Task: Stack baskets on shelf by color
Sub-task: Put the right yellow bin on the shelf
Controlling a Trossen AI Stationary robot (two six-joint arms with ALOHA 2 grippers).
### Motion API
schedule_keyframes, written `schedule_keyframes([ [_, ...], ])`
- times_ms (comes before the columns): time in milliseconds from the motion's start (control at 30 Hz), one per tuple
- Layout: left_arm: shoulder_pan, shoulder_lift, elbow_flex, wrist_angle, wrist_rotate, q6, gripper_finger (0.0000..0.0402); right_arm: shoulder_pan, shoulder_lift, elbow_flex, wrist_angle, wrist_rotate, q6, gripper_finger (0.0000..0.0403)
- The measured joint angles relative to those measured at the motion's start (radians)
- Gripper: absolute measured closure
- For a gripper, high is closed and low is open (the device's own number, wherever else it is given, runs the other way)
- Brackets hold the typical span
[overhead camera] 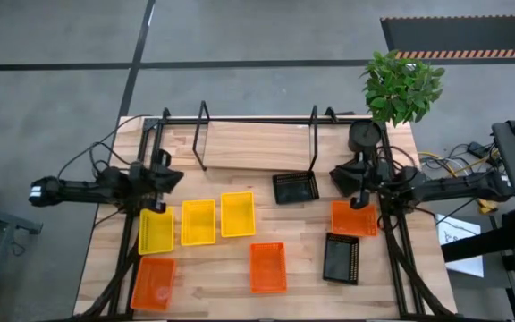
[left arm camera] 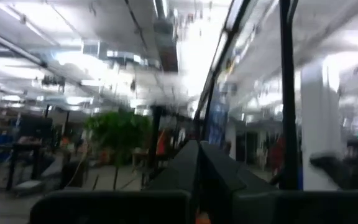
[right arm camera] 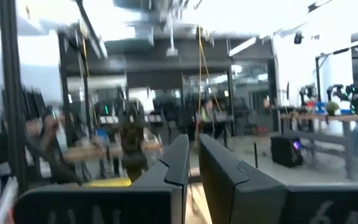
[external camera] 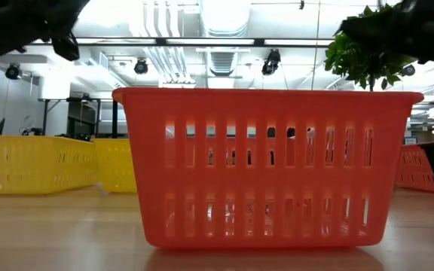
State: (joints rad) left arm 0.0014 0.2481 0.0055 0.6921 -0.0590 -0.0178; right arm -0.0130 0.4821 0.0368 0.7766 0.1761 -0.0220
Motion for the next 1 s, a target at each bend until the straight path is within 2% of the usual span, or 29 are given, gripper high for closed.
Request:
schedule_keyframes([
  [167, 0.001, 0.039, 0.000, 0.066, -0.015, 0.024, 0.0402, 0.037, 0.167, 0.113, 0.013, 0.000, -0.054, 0.0375],
  [400, 0.000, 0.046, 0.000, 0.101, -0.019, 0.024, 0.0402, 0.176, 0.396, 0.289, 0.014, 0.016, -0.205, 0.0375],
  [633, -0.001, 0.039, -0.001, 0.116, -0.019, -0.021, 0.0402, 0.307, 0.595, 0.464, -0.059, 0.137, -0.215, 0.0375],
  [767, -0.001, 0.038, -0.001, 0.115, -0.018, -0.097, 0.0402, 0.346, 0.674, 0.596, -0.220, 0.183, -0.136, 0.0375],
  [1000, -0.001, 0.036, -0.001, 0.168, -0.021, -0.107, 0.0402, 0.369, 0.795, 0.877, -0.613, 0.251, 0.021, 0.0375],
])
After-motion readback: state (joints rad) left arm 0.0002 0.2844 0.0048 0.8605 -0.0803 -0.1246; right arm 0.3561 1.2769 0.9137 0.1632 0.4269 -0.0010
